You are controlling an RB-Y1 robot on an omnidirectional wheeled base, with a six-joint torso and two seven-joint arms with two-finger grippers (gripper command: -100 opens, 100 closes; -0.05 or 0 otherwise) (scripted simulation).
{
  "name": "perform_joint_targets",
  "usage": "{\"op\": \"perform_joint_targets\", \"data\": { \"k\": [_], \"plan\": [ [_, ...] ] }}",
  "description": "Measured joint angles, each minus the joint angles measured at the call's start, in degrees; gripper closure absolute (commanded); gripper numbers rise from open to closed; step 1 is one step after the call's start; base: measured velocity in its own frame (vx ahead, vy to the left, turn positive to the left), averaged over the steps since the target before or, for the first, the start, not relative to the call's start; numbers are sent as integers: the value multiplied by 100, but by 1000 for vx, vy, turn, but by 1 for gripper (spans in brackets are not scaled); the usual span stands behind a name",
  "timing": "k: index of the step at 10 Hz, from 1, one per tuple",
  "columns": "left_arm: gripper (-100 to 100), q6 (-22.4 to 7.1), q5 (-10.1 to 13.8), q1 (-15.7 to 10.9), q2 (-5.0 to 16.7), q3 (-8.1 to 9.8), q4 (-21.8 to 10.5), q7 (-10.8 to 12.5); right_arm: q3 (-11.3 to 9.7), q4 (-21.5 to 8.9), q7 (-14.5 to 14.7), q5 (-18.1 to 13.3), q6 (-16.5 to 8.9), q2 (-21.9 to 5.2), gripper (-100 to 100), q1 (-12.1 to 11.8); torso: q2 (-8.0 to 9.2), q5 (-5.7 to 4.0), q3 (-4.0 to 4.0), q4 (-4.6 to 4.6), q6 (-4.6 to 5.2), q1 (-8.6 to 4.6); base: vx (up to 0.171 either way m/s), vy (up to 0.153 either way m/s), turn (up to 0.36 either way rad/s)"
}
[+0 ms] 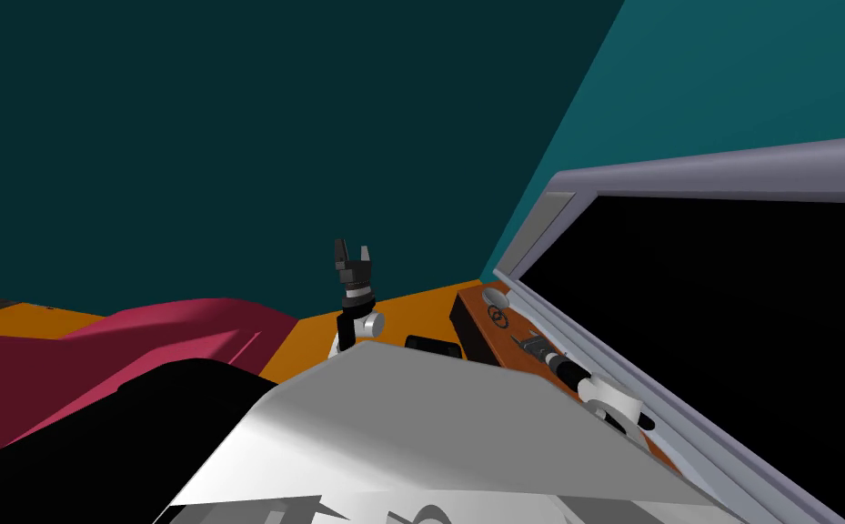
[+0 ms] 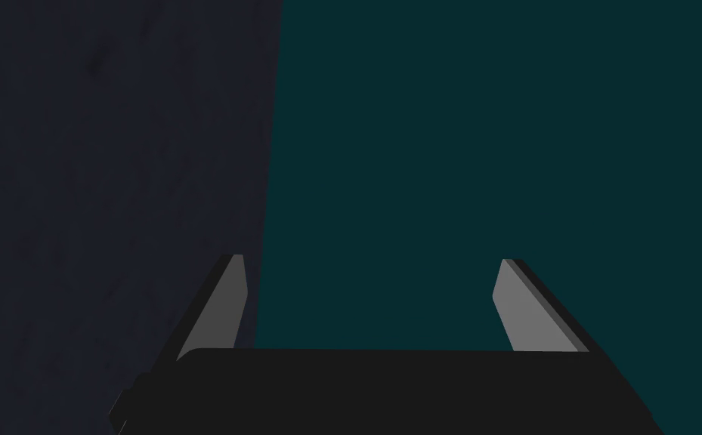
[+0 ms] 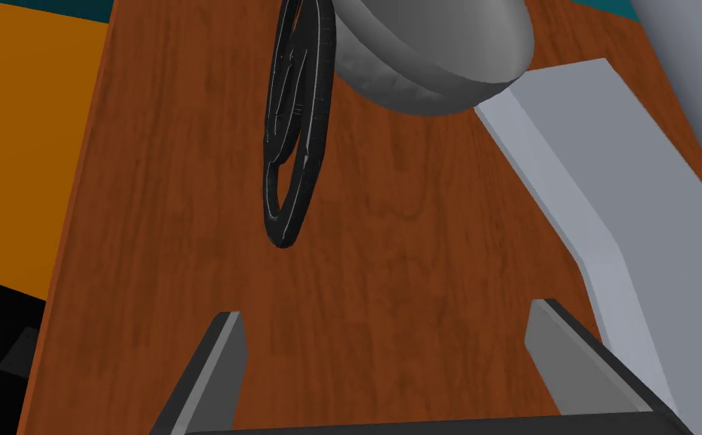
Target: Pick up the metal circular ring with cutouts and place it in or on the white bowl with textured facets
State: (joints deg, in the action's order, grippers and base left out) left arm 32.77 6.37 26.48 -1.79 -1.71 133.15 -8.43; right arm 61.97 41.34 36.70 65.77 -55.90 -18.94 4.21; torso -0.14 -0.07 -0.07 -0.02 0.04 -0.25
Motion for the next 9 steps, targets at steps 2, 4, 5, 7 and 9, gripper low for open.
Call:
{"op": "perform_joint_targets", "data": {
  "k": [2,4,5,7,9],
  "plan": [
    [0,0,0,0,0,0,0,0,171,-319,121,141,-202,-19,-100,59,0,0,0,0,0,0,-3,-52,93],
    [0,0,0,0,0,0,0,0,336,-541,225,277,-413,-22,-100,76,-2,1,-1,0,1,1,5,-48,78],
    [0,0,0,1,0,0,0,0,401,-689,298,336,-496,-42,-100,87,-3,1,-2,-1,2,3,3,-54,117],
    [0,0,0,0,0,0,0,0,638,-1164,525,539,-726,-114,-100,144,-6,0,-3,-1,1,-4,15,-77,148],
    [0,0,0,1,0,1,0,0,902,-1760,829,761,-983,-179,-100,197,-11,-3,-6,-2,2,-14,16,-76,80]
  ]
}}
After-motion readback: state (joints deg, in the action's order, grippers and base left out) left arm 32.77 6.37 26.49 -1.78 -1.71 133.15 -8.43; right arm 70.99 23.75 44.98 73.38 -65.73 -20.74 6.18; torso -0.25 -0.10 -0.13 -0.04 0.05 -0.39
